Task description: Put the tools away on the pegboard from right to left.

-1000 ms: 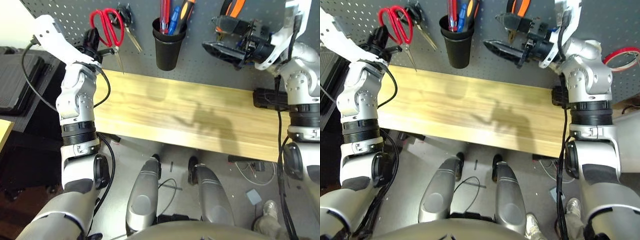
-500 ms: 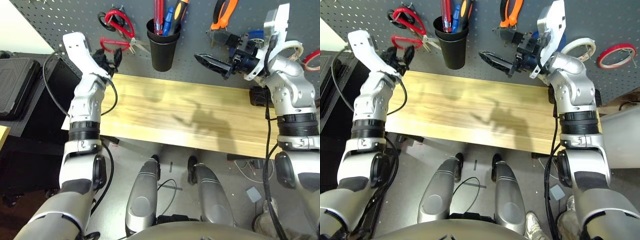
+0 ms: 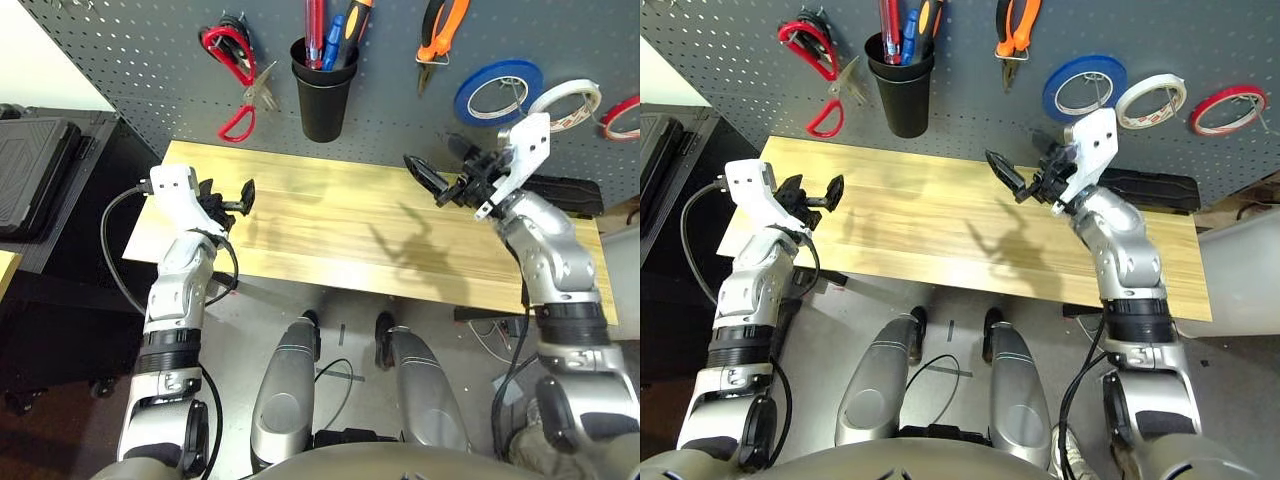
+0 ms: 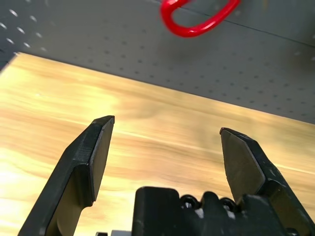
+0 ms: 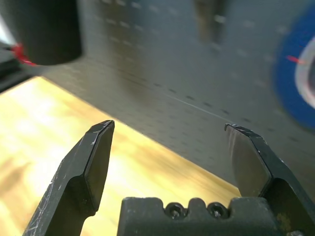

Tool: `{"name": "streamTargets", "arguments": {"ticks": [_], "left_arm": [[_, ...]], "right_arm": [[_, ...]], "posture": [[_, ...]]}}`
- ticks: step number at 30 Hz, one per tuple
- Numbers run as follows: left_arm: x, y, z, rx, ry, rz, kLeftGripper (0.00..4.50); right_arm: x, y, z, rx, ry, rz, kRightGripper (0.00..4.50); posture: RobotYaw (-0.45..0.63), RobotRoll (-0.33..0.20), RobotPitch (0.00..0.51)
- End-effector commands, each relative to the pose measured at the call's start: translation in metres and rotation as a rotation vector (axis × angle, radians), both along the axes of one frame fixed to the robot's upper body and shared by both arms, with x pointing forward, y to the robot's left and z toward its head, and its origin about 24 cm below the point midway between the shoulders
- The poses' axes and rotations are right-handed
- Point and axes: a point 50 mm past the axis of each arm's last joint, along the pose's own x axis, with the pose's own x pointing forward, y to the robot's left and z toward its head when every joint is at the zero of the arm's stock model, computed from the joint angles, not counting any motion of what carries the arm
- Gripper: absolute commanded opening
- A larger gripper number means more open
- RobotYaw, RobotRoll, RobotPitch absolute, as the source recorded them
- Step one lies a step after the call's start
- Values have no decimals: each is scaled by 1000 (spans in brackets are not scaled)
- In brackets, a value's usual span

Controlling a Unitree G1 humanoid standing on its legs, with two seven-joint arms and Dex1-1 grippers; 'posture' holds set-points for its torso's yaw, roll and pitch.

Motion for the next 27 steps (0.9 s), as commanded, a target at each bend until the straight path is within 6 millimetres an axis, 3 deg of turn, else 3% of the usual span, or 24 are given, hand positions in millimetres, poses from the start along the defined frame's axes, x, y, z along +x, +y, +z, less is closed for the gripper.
{"name": "streamTargets", "arguments": {"ticks": [1, 6, 13, 19, 27], "left_arm": [[-6, 13, -9, 55, -23, 28, 4467], [-4, 27, -10, 62, -59, 46, 4467], [0, 32, -10, 64, -93, -4, 4467], [5, 32, -11, 66, -96, -60, 4467], [10, 34, -8, 78, -105, -94, 4467]], "right_arm": [[-4, -23, -26, -31, 2, -223, 4500], [-8, -64, -55, -120, 9, -557, 4500], [-19, -108, -71, -152, -15, -878, 4500], [-28, -128, -77, -149, -16, -997, 4500], [-35, -135, -82, -154, -40, -1047, 4500]], "posture": [[198, 0, 282], [191, 0, 274], [186, 0, 273], [179, 0, 276], [177, 0, 276]]}}
